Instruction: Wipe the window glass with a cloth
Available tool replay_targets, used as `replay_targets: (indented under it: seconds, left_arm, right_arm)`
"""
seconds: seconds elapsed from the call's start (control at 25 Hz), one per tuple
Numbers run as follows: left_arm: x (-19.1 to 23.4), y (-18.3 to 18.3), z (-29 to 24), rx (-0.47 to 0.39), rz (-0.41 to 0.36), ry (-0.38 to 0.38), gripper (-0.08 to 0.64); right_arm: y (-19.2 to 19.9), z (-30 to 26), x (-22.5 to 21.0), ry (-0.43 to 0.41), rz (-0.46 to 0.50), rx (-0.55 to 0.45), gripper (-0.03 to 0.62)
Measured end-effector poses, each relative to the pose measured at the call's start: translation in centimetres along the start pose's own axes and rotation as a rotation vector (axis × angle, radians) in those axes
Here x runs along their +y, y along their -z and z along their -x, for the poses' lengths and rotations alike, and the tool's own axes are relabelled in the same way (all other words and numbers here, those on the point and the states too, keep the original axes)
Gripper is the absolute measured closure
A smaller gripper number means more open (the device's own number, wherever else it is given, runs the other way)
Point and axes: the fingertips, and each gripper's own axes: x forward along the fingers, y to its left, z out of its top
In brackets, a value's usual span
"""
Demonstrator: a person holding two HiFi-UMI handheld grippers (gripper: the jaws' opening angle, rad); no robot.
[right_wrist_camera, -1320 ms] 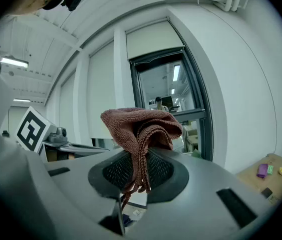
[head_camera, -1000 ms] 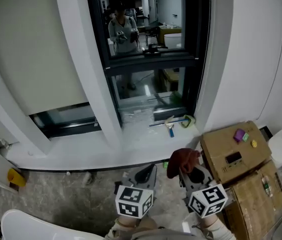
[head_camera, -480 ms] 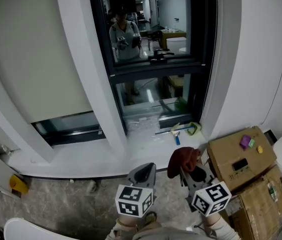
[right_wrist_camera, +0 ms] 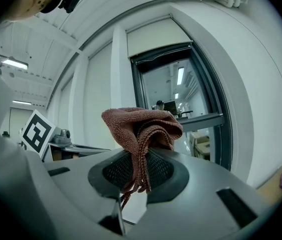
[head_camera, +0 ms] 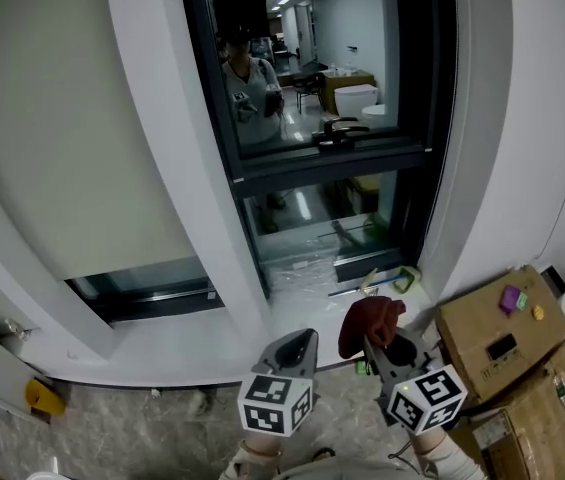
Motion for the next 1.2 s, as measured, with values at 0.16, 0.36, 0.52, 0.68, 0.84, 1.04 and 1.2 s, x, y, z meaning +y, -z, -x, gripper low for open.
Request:
replay_targets:
  seconds: [0.16,0.36,0.52,0.68,0.84,1.04,1.2]
  left_arm:
    - [2.5,-0.1,-1.4,0.013,-0.001,0.020,0.555]
    - [4.5,-0.2,-2.6,0.018,0.004,0.033,0.555]
    - [5.3,-0.3,-3.8,0.013,0.017,0.035,0.555]
    - [5.8,-0.3,-5.8,0.017,0.025,0.033,0.555]
    - [6.4,-0.7,-8.4,0.013,0.027,0.025,0.555]
    - [7.6,-2.1,-12.9,-0.002,0.016,0.001,0.555]
    - [8.8,-3.1,-17.3,-0.007,0.018,-0.021,0.555]
  right_arm:
    - [0.0,-3.2,0.3,0.004,0.004,0.002,0.531]
    - [0.4,-5.3,0.1,0.019,-0.001,0.009,0.531]
    - [0.6,-6.2,-0.7,0.028,0.001,0.020,0.531]
    - [0.2,-7.1,-2.5,0.041,0.007,0.015,0.531]
    - [0.0,-8.8,-5.1,0.040,0.000,0.005,0.531]
    - [-0.6,-11.9,-8.8,0.005,0.012,-0.006,0.531]
    - [-1.4,-15.0,-12.8,-0.018,0.027,-0.011,0.531]
